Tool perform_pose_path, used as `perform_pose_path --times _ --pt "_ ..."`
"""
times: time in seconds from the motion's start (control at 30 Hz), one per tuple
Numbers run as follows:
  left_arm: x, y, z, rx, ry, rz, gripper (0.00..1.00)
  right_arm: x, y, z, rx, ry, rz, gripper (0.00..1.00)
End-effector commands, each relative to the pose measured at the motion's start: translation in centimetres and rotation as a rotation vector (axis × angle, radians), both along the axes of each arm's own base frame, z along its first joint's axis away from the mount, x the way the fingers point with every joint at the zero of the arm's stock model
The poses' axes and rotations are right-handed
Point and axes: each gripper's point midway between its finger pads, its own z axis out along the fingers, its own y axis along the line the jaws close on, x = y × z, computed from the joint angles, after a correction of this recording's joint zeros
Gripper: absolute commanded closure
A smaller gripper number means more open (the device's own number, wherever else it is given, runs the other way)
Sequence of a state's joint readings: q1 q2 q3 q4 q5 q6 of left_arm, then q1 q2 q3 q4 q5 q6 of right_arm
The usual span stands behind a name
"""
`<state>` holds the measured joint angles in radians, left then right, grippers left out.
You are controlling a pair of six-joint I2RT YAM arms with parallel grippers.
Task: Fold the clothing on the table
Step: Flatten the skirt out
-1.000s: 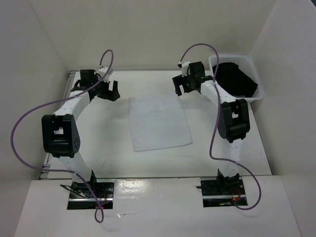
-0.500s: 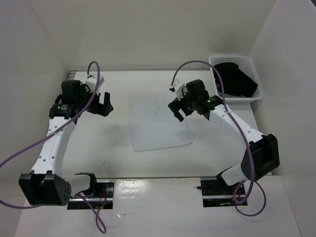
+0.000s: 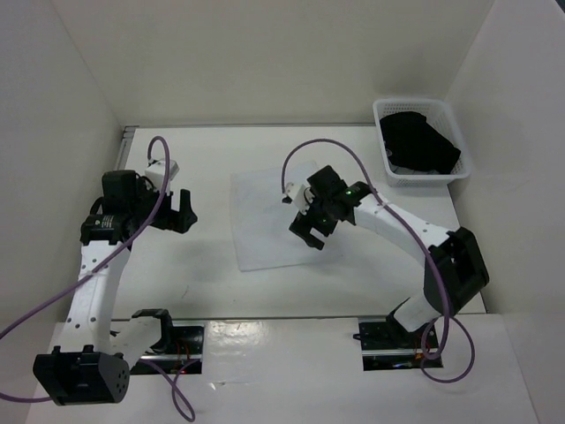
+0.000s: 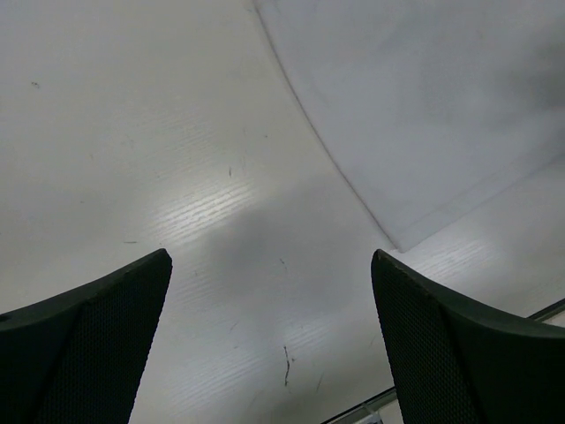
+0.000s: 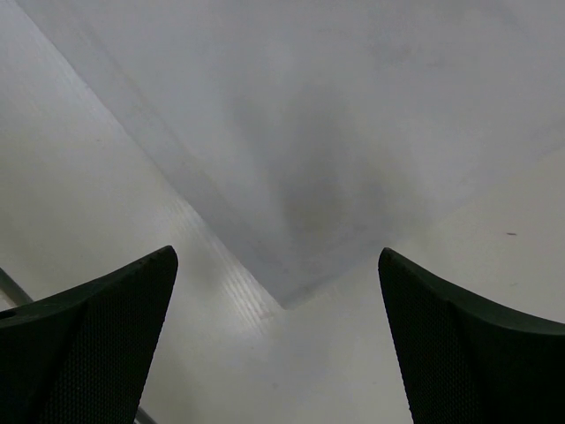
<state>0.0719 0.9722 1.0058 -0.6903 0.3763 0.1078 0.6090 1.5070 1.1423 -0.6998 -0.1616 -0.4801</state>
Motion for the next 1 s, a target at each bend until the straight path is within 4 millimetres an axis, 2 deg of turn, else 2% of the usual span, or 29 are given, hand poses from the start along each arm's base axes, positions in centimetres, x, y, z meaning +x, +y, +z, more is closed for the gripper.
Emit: perform_pose_path --times 0.0,0.17,0.3,0.6,0.83,0.97 --pt "0.2 0.0 0.6 0.001 -0.038 -0.018 0.00 -1.9 -0.7 -2.8 -0.087 0.093 0.035 0.01" --pt "0.2 0.4 0.5 0.017 -0.047 -0.001 0.00 -1.4 -0.4 -5.6 -0.124 0.145 0.036 0.01" --pt "0.4 0.6 0.6 0.024 -0.056 0.007 0.00 -1.1 -0.5 -7.0 -0.159 0.164 0.028 0.01" --pt "0.6 0.9 0.7 0.037 -0.064 0.022 0.00 -1.3 -0.9 -8.3 -0.177 0.177 0.016 0.01" --pt "0.5 0.9 0.9 0.038 -0.073 0.022 0.00 -2.8 -0.1 -10.2 -0.185 0.270 0.054 0.01" --pt "0.4 0.9 0.6 0.037 -0.064 0.022 0.00 -3.3 0.5 -10.3 -0.158 0.304 0.069 0.01"
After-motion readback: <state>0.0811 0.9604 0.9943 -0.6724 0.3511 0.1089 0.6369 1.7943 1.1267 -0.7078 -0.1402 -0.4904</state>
